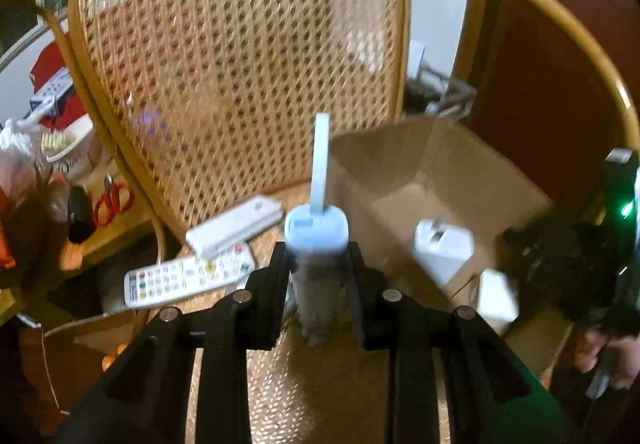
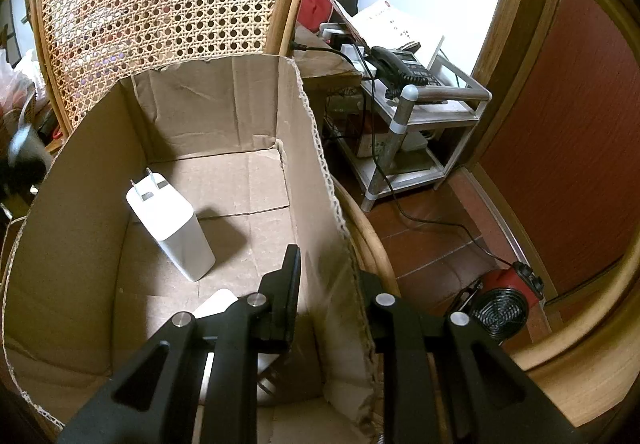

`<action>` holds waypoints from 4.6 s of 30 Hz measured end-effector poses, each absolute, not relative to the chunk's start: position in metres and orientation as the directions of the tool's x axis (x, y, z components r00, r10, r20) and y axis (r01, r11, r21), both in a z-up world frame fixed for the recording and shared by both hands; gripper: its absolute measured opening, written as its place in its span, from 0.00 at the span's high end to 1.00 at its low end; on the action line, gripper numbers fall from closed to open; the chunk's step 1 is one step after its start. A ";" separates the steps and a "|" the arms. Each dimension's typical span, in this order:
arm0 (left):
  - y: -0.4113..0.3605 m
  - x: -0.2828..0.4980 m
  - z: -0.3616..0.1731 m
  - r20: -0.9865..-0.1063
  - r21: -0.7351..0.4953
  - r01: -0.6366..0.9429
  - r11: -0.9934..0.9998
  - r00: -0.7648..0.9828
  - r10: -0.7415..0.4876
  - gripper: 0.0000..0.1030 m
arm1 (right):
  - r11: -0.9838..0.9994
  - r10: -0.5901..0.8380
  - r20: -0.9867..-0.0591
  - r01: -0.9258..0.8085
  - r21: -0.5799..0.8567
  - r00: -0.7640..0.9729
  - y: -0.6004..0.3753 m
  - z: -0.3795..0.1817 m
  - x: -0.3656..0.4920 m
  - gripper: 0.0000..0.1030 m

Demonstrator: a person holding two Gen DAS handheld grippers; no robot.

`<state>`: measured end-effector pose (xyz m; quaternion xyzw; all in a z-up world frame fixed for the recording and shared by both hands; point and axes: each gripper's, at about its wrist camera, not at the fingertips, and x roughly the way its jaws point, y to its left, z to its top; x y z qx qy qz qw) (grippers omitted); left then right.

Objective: Organize rigid objects
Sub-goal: 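Lower the power bank into the cardboard box and open the left gripper, then grasp the round cartoon-printed case with the left gripper and lift it, then place the cartoon case into the cardboard box and open the left gripper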

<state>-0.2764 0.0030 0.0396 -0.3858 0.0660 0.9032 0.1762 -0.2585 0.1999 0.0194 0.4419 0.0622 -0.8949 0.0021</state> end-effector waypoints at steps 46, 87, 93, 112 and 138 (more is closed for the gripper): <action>0.005 -0.263 0.072 -0.639 -0.052 -0.418 -0.907 -0.684 0.352 0.78 | -0.993 0.040 -0.792 0.063 -0.099 -0.609 0.197 0.024 -0.259 0.80; -0.038 -0.334 -0.072 -0.833 -0.098 -0.144 -0.985 -0.529 0.161 0.41 | -0.994 0.041 -0.774 0.054 -0.097 -0.632 0.196 0.019 -0.257 0.82; -0.040 -0.330 -0.070 -0.838 -0.109 -0.149 -0.983 -0.519 0.172 0.41 | -0.994 0.042 -0.774 0.054 -0.098 -0.632 0.196 0.019 -0.257 0.82; -0.049 -0.314 -0.019 -0.784 -0.124 -0.191 -0.974 -0.583 0.214 0.41 | -0.994 0.043 -0.774 0.054 -0.099 -0.632 0.195 0.020 -0.258 0.82; 0.030 -0.276 0.072 -0.616 -0.153 -0.443 -0.884 -0.656 0.436 0.41 | -0.994 0.043 -0.774 0.054 -0.099 -0.631 0.195 0.020 -0.258 0.82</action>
